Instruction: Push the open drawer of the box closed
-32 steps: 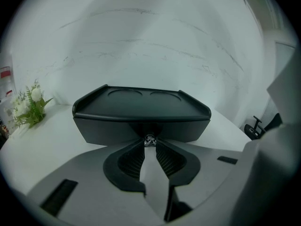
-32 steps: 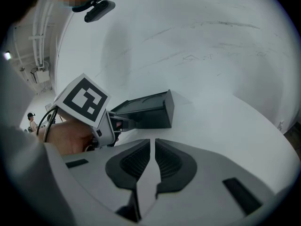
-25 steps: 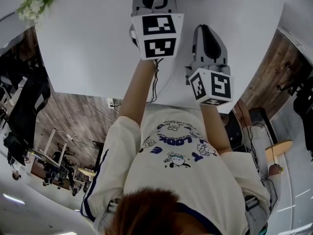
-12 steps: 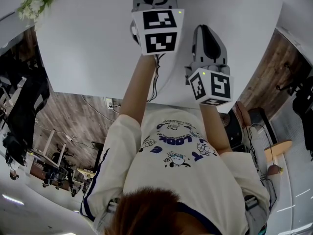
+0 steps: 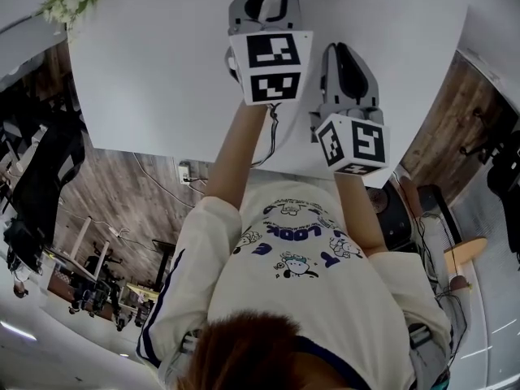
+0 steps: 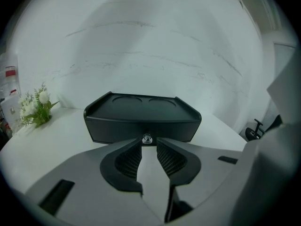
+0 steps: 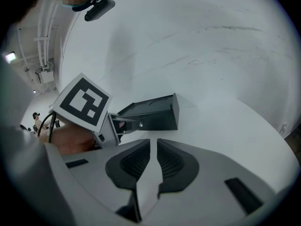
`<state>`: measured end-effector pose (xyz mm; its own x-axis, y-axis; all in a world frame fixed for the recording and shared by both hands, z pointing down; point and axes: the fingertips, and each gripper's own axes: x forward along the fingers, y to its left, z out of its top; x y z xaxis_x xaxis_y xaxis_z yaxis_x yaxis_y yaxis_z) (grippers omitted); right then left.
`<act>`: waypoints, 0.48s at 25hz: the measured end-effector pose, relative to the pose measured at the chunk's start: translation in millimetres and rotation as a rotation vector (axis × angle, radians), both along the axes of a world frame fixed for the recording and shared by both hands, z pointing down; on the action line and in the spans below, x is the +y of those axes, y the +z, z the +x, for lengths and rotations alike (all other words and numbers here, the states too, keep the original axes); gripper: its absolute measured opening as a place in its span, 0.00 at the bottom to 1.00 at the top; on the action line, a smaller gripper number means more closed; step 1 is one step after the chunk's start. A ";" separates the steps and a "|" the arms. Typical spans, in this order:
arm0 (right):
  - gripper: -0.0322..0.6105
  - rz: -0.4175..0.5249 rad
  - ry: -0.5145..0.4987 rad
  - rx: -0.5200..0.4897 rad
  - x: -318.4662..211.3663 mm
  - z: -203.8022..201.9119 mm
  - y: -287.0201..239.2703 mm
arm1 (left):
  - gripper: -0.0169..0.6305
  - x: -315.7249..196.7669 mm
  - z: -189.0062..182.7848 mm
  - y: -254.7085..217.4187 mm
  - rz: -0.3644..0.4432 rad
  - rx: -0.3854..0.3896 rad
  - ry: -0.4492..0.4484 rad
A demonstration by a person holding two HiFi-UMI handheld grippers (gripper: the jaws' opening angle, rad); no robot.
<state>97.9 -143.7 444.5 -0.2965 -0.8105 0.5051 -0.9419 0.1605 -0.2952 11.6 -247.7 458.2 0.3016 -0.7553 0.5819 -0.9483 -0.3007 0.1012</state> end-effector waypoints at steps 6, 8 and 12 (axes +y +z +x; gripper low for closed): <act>0.12 0.041 0.002 0.011 11.8 -4.7 -26.0 | 0.17 29.5 -6.6 -33.5 0.056 0.031 -0.011; 0.12 0.061 0.005 0.014 16.3 -8.1 -39.3 | 0.17 41.0 -9.9 -52.9 0.083 0.046 -0.008; 0.12 0.116 0.010 0.025 25.9 -9.4 -68.9 | 0.16 67.3 -9.5 -97.7 0.177 0.059 0.013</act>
